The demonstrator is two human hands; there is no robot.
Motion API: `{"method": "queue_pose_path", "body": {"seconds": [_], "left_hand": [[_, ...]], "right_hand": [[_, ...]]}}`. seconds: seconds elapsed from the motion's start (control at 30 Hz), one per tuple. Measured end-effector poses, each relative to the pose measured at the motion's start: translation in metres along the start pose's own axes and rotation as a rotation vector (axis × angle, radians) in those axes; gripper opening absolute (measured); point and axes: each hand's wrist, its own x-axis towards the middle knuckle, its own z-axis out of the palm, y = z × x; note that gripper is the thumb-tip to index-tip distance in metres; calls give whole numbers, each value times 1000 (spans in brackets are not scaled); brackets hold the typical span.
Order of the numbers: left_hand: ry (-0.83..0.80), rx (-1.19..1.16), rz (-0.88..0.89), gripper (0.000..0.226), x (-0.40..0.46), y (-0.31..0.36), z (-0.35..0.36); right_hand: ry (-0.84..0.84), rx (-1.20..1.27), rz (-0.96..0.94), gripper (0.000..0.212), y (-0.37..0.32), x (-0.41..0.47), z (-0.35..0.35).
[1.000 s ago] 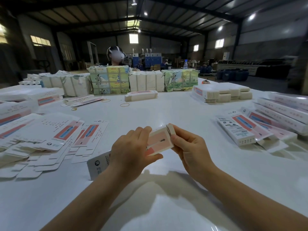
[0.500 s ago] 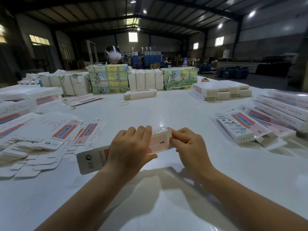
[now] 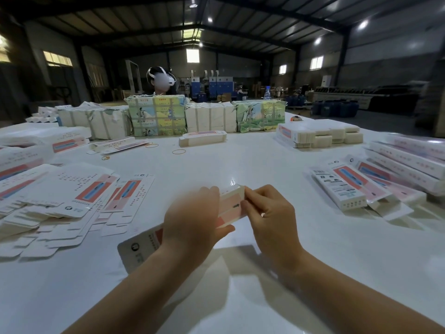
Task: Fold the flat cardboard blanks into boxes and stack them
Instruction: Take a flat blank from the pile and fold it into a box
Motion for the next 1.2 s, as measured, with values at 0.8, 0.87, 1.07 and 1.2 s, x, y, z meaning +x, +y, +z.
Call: {"method": "queue_pose_path", "body": {"seconds": [0.8,0.87,1.07,1.2], "left_hand": [[-187,-218,93,73,1,-29,3],[-113,-246,154,71,1,-32,7],[-51,-353,-126,84,-3,-54,24],[-232,-371,-357,74,-17,-80,74]], "right_hand": [[-480,-314,-459,72,12,-2,4],[-507,-329,-438,70,15,-1,6],[-404,-398,-40,60,32,31,-19],[-136,-390,103,45,59,82,-79]]}}
